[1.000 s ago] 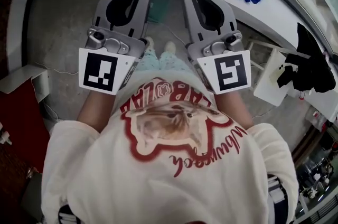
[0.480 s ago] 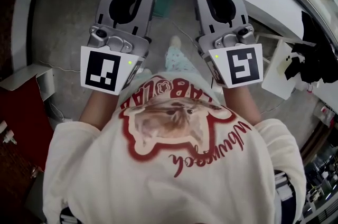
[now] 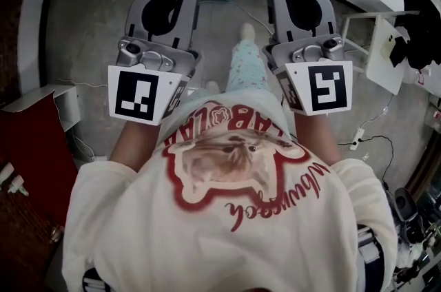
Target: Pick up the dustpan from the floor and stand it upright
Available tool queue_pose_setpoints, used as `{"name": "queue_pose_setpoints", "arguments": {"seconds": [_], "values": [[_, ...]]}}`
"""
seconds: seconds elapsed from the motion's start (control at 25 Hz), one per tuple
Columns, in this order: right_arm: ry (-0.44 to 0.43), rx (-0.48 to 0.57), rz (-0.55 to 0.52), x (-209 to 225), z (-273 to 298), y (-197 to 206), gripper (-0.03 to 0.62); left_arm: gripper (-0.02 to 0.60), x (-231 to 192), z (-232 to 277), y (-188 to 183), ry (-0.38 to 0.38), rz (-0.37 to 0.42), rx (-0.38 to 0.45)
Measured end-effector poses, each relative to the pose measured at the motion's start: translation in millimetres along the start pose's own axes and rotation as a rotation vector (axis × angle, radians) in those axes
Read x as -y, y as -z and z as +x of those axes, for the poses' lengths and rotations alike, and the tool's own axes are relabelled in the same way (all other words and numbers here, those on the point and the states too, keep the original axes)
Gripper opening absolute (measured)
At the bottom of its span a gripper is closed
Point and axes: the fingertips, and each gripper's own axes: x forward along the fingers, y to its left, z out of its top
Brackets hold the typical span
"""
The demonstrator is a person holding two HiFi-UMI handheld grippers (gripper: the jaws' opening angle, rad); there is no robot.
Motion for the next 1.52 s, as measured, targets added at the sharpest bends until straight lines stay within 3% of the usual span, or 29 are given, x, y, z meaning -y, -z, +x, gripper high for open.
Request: {"name": "queue_pose_setpoints", "arguments": {"seconds": [0.2, 0.56, 0.84, 1.2, 1.32, 1.52], "values": [[0.074, 0.018, 0.033, -65.9, -64.9, -6.6, 0.025, 0.020, 8.9, -89.3, -6.2, 0.021, -0.023, 0.002], [0.048, 0.021, 0.033, -129.4, -128.0, -37.5, 0.025, 0.020, 44.0, -163.1, -30.7, 0.057, -0.033, 0.036], [0.023, 0.015, 0.055, -149.2, -180.3, -39.1, 0.025, 0.020, 83.4, -196.5, -34.6, 0.056, -0.014, 0.025], [0.023, -0.002, 0.075, -145.2, -309.5, -32.1, 0.025, 0.020, 207.0, -246.4, -34.1, 0.043, -0.049, 0.014], [0.011, -0.009, 0.078, -149.4, -331.7, -33.7, 0.025, 0.020, 227.8, -268.1, -42.5, 0.018, -0.066, 0.015], [0.028, 0.011, 0.054, -172.8, -351.2, -45.8, 0.025, 0.020, 241.3, -305.5, -49.2, 0.058, -0.040, 0.017]]}}
